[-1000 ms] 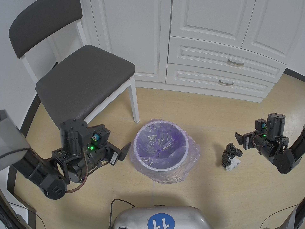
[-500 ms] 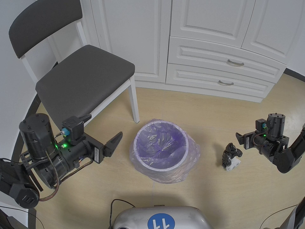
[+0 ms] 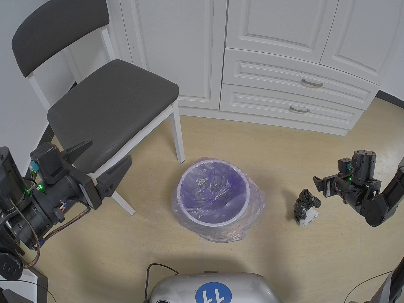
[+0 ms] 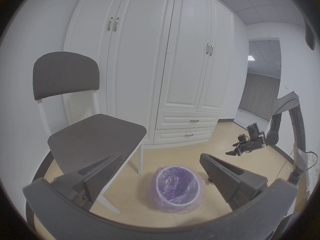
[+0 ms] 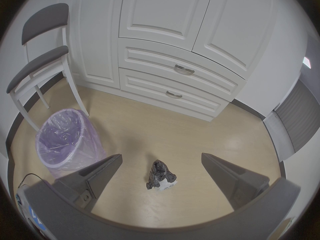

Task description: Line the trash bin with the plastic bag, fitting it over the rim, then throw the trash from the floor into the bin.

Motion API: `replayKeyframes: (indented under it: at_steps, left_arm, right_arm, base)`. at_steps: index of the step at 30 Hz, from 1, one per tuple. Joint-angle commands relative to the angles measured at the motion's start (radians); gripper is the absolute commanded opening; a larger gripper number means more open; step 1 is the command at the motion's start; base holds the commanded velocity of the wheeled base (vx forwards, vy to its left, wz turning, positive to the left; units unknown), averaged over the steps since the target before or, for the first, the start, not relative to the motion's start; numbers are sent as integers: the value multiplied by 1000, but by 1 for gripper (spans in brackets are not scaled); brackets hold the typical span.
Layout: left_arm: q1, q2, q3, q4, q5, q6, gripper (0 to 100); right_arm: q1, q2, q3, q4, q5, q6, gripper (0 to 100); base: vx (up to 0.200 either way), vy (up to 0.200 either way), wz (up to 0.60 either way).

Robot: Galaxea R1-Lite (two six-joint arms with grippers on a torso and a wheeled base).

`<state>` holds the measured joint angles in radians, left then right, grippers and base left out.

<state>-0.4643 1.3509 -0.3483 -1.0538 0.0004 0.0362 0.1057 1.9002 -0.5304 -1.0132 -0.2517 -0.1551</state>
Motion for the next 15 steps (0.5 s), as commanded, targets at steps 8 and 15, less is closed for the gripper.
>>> replayKeyframes:
  at_steps: [8,15]
  left_arm:
    - [52,-59,63,-11,-40,-36,100]
    - [50,-59,60,-12,-53,-101,100]
  right_arm:
    - [-12,49,-22,2,2,2,100]
    - [-35,111,-54,4,2,3,100]
  base:
    - [0,0,0]
    - [0,0,0]
